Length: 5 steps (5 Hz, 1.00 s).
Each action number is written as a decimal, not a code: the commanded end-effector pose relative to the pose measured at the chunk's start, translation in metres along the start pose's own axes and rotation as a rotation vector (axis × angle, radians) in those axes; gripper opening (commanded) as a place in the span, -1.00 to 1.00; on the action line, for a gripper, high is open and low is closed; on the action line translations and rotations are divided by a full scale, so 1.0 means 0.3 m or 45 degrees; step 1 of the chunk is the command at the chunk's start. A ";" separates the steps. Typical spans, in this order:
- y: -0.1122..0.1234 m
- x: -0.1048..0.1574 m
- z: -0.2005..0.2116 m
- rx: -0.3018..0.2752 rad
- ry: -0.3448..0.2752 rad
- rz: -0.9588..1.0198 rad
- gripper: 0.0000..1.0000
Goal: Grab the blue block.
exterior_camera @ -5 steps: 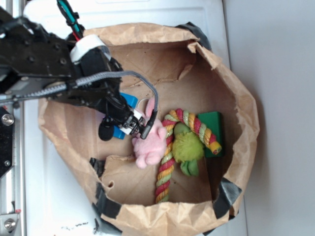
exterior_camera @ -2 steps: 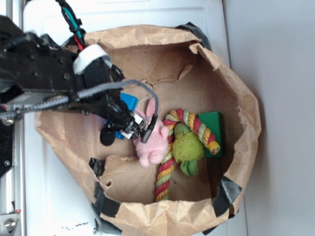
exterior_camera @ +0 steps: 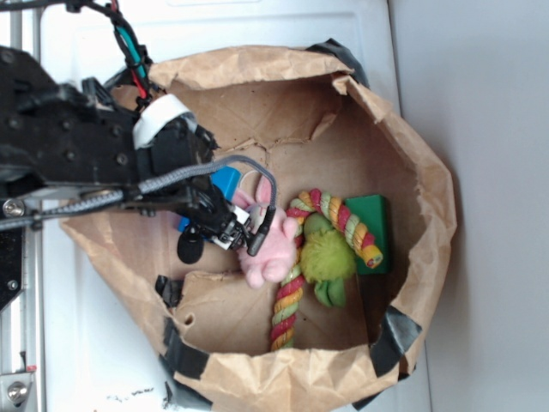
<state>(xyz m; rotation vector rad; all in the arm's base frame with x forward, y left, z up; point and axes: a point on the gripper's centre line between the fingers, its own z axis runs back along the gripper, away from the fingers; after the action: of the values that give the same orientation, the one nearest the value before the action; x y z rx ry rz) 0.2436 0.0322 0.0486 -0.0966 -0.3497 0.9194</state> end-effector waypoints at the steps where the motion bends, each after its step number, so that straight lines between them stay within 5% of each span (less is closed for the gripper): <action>1: -0.025 0.010 0.032 -0.032 -0.003 0.010 1.00; 5: -0.043 -0.004 0.017 -0.026 -0.016 -0.005 1.00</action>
<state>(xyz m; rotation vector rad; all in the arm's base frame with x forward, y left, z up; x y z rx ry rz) 0.2449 0.0206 0.0458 -0.0881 -0.3370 0.9176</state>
